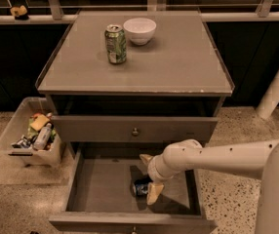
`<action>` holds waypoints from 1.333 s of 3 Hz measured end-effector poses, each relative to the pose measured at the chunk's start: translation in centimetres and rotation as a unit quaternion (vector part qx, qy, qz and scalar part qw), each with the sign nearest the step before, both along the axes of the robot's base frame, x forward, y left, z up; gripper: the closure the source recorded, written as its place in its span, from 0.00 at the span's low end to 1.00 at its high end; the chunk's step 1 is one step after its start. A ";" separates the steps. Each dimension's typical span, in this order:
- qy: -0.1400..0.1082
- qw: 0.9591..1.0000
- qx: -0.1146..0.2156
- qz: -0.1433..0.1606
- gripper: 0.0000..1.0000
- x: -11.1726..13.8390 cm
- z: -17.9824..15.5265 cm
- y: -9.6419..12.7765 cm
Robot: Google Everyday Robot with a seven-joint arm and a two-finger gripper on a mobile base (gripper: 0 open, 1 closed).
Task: Pick pepsi can from middle drawer and place on counter
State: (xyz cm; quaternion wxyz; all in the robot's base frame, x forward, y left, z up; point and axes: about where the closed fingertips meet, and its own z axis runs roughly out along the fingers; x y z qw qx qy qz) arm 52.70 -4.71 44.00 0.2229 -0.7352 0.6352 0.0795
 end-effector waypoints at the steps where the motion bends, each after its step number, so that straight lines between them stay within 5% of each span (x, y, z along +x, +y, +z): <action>1: -0.007 0.999 0.042 0.032 0.00 -0.3 -4.8 0.9; 2: 0.018 0.997 0.052 0.052 0.00 -2.8 -9.0 1.7; 3: 0.019 0.997 0.052 0.049 0.00 -2.8 -8.8 1.7; 4: 0.019 0.997 0.052 0.049 0.18 -2.8 -8.8 1.7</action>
Offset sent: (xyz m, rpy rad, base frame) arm -0.0018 0.0076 -0.0392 0.0729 -0.0160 0.0571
